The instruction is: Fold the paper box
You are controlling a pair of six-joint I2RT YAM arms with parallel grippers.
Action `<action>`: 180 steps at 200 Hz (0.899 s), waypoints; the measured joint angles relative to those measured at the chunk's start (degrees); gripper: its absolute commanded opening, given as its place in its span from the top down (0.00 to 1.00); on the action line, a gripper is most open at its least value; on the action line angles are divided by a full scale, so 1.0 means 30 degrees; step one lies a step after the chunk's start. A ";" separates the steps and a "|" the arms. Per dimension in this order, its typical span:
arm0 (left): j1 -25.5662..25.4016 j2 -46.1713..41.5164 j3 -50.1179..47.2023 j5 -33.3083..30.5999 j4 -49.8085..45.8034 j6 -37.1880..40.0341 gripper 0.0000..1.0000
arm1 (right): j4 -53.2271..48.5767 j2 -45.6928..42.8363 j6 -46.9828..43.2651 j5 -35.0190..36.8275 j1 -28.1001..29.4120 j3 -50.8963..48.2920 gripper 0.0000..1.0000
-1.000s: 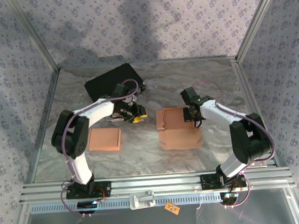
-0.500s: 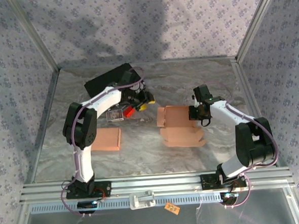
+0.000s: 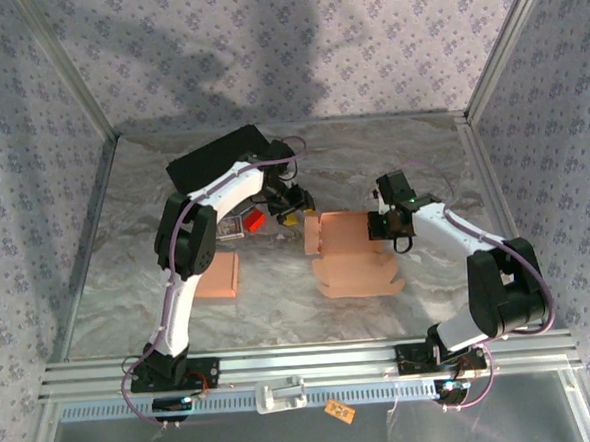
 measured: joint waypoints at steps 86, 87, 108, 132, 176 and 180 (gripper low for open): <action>-0.0197 -0.3140 -0.5217 0.0911 0.2018 -0.0350 0.70 | -0.0240 0.0736 0.0685 0.1064 0.0197 0.0226 1.00; -0.0197 -0.3162 -0.5238 0.0940 0.2047 -0.0372 0.70 | -0.0233 0.0758 0.0692 0.1071 0.0197 0.0233 1.00; -0.0204 -0.3592 -0.5829 0.1450 0.2688 -0.0393 0.70 | -0.0284 0.1107 0.0852 0.1290 0.0211 0.0270 1.00; -0.0160 -0.3694 -0.6324 0.1902 0.3111 -0.0372 0.66 | -0.0393 0.1217 0.0882 0.1297 0.0255 0.0503 1.00; 0.1552 -0.5209 -0.8925 0.1129 0.2973 -0.0750 0.71 | -0.0379 0.1268 0.0860 0.1253 0.0299 0.0801 1.00; 0.1741 -0.5195 -0.8925 0.1093 0.3060 -0.0714 0.72 | -0.0379 0.1268 0.0831 0.1217 0.0284 0.0801 1.00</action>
